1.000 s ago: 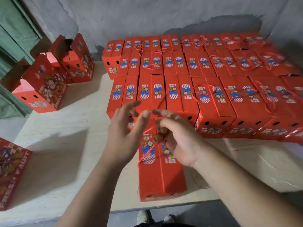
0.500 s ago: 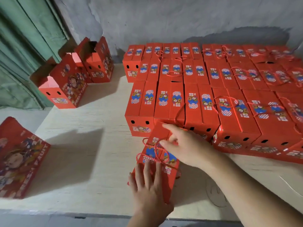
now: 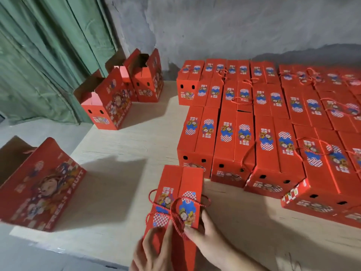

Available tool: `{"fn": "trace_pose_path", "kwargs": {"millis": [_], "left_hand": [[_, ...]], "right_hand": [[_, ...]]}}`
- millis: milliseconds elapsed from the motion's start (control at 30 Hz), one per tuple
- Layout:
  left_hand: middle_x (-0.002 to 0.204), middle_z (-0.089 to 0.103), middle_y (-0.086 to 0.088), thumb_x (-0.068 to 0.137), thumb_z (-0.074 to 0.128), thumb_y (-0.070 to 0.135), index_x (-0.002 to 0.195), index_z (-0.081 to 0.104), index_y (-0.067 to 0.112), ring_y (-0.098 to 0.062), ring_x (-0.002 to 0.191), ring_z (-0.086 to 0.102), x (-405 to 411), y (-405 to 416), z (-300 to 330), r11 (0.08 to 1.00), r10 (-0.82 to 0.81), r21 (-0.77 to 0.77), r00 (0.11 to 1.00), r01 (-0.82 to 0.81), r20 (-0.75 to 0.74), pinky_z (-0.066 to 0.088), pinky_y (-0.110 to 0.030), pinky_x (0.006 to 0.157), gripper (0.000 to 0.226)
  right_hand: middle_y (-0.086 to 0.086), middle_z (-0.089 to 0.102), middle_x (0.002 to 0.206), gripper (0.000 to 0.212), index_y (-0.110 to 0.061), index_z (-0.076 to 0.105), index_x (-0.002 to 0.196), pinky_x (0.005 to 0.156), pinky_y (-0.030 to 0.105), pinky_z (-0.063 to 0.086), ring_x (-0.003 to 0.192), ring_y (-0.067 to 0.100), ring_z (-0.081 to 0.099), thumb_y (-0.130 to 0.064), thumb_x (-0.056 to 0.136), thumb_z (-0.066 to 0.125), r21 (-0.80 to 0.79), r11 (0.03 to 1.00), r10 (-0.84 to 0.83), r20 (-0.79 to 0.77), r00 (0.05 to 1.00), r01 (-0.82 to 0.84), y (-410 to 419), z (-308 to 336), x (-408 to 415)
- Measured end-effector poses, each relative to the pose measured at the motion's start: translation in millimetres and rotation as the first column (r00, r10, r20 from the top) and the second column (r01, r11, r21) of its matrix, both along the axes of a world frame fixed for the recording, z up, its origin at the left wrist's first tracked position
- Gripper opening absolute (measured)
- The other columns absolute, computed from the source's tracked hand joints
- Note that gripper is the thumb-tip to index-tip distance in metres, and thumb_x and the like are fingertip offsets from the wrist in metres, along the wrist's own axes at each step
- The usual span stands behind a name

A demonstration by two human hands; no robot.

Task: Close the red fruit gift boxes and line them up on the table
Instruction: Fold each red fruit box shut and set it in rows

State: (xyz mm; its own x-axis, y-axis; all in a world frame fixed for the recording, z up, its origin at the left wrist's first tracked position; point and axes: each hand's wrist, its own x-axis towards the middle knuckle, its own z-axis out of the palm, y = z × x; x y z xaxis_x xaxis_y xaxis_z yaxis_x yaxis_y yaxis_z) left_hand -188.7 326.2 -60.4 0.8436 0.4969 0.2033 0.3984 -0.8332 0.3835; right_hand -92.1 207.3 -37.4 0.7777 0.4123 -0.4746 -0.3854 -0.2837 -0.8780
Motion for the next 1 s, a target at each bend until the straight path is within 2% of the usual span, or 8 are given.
{"fn": "trace_pose_path", "kwargs": {"millis": [100,200,367,467,600,700,800,1000], "left_hand": [[0.117,0.063,0.000,0.080,0.053,0.053,0.132,0.063,0.050,-0.039,0.110,0.052,3,38,3,0.992,0.110,0.046,0.987,-0.117,0.118,0.045,-0.051,0.095,0.053],[0.130,0.052,-0.002,0.038,0.073,0.075,0.142,0.057,0.045,-0.042,0.122,0.045,39,84,14,0.994,0.097,-0.043,0.991,-0.102,-0.089,0.043,-0.058,0.099,0.110],[0.148,0.023,0.003,0.041,0.058,0.097,0.155,0.019,0.058,-0.035,0.136,0.019,138,147,22,0.997,-0.055,-0.067,0.946,0.035,-0.320,0.032,-0.056,0.108,0.127],[0.150,0.016,0.004,0.037,0.051,0.107,0.155,0.011,0.059,-0.034,0.136,0.015,201,174,13,0.990,-0.118,-0.117,0.937,0.083,-0.330,0.030,-0.059,0.108,0.133],[0.149,0.016,0.009,0.048,0.036,0.111,0.152,0.023,0.058,-0.030,0.135,0.013,281,210,2,0.958,-0.265,-0.187,0.924,0.219,-0.277,0.027,-0.063,0.108,0.117],[0.151,0.018,0.009,0.073,0.036,0.098,0.149,0.029,0.057,-0.033,0.138,0.013,354,225,2,0.940,-0.324,-0.207,0.903,0.272,-0.282,0.024,-0.062,0.110,0.086],[0.152,0.020,0.007,0.088,0.044,0.082,0.143,0.034,0.059,-0.034,0.139,0.014,428,216,5,0.935,-0.337,-0.222,0.891,0.277,-0.304,0.023,-0.060,0.111,0.060],[0.151,0.015,0.004,0.095,0.037,0.074,0.143,0.032,0.059,-0.038,0.137,0.015,541,157,12,0.952,-0.274,-0.230,0.898,0.202,-0.343,0.023,-0.057,0.109,0.051]], "right_hand": [[-0.015,0.062,0.136,0.057,-0.035,0.044,0.146,0.112,0.026,0.042,0.124,-0.001,0.058,-0.015,0.097,0.066,0.005,0.997,0.080,-0.033,0.996,-0.080,53,-1,13],[-0.010,0.069,0.126,0.050,-0.031,0.050,0.140,0.095,0.020,0.052,0.112,0.003,0.066,-0.008,0.098,0.061,0.057,0.997,0.056,-0.063,0.996,-0.052,95,0,49],[0.004,0.041,0.158,0.064,-0.028,0.027,0.158,0.119,0.044,0.036,0.142,0.024,0.043,-0.020,0.103,0.058,-0.130,0.991,0.045,0.076,0.996,-0.035,146,12,141],[0.006,0.047,0.151,0.062,-0.027,0.030,0.155,0.114,0.043,0.041,0.134,0.029,0.049,-0.026,0.099,0.058,-0.287,0.958,0.041,0.136,0.990,0.000,170,23,199],[0.003,0.067,0.129,0.037,-0.021,0.062,0.133,0.088,0.028,0.047,0.113,0.023,0.065,-0.021,0.097,0.057,-0.312,0.948,0.072,0.395,0.916,0.060,167,38,263],[0.002,0.062,0.132,0.037,-0.022,0.058,0.135,0.088,0.035,0.048,0.115,0.026,0.060,-0.029,0.099,0.055,-0.496,0.827,0.136,0.632,0.763,0.264,130,26,300],[0.000,0.034,0.156,0.060,-0.023,0.034,0.155,0.111,0.047,0.034,0.139,0.028,0.034,-0.051,0.102,0.037,-0.793,0.510,0.405,0.562,0.721,0.332,103,4,315],[0.000,0.033,0.160,0.064,-0.028,0.028,0.158,0.116,0.052,0.031,0.143,0.028,0.033,-0.055,0.100,0.027,-0.793,0.485,0.392,0.574,0.719,0.368,106,-8,318]]}}
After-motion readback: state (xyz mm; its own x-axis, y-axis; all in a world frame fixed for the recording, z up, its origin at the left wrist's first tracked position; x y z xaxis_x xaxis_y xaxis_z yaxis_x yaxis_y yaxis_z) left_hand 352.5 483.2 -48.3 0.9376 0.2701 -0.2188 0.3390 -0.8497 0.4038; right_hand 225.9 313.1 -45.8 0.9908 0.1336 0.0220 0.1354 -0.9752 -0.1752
